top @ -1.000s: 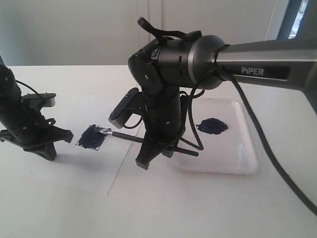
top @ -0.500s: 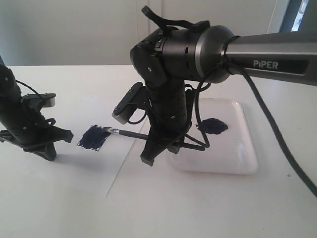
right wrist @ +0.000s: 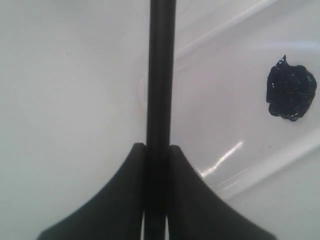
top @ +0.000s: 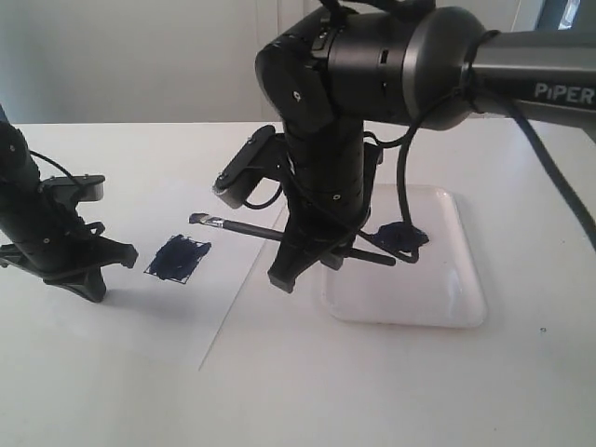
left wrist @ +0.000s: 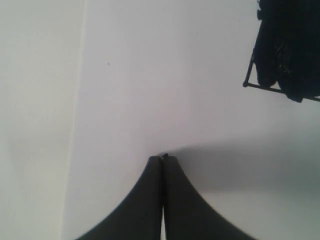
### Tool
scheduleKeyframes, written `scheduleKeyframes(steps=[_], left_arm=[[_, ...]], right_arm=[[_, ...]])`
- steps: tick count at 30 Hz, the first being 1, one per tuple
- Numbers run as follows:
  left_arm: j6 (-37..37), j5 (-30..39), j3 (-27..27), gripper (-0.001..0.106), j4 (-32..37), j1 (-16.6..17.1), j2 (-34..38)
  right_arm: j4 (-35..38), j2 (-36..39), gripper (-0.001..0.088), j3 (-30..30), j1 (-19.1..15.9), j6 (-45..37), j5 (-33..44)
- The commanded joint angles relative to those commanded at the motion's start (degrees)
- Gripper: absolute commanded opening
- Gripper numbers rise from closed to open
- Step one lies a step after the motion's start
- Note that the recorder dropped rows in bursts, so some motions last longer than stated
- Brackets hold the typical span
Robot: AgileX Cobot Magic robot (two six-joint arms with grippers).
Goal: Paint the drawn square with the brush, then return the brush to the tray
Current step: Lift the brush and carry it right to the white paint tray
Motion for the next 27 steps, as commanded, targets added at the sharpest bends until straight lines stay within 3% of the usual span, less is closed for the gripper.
scheduleKeyframes(steps=[5,14,23,27], left_arm=[[0.75,-0.69,0.00,0.000,0.00,0.00,-1.76],[1.94,-1.23,0.00,0.000,0.00,0.00,-11.11],[8.86,6.78,0.13,0.000,-5.03,-0.22,-20.35],[9.27,7.05,3.07,0.000,-5.03,-0.22,-25.32]], right_arm=[[-1.01,-4.64,0.0000,5.13,-0.73,3.82,-2.87],[-0.45,-16.68,0.0000,18.63,-6.14,8.82,-7.87],[-0.77,-27.63,0.0000,29.10,-6.41,12.98,-11.38],[-3.79,-31.24,0.0000,33.35,-6.41,17.27,-11.38]])
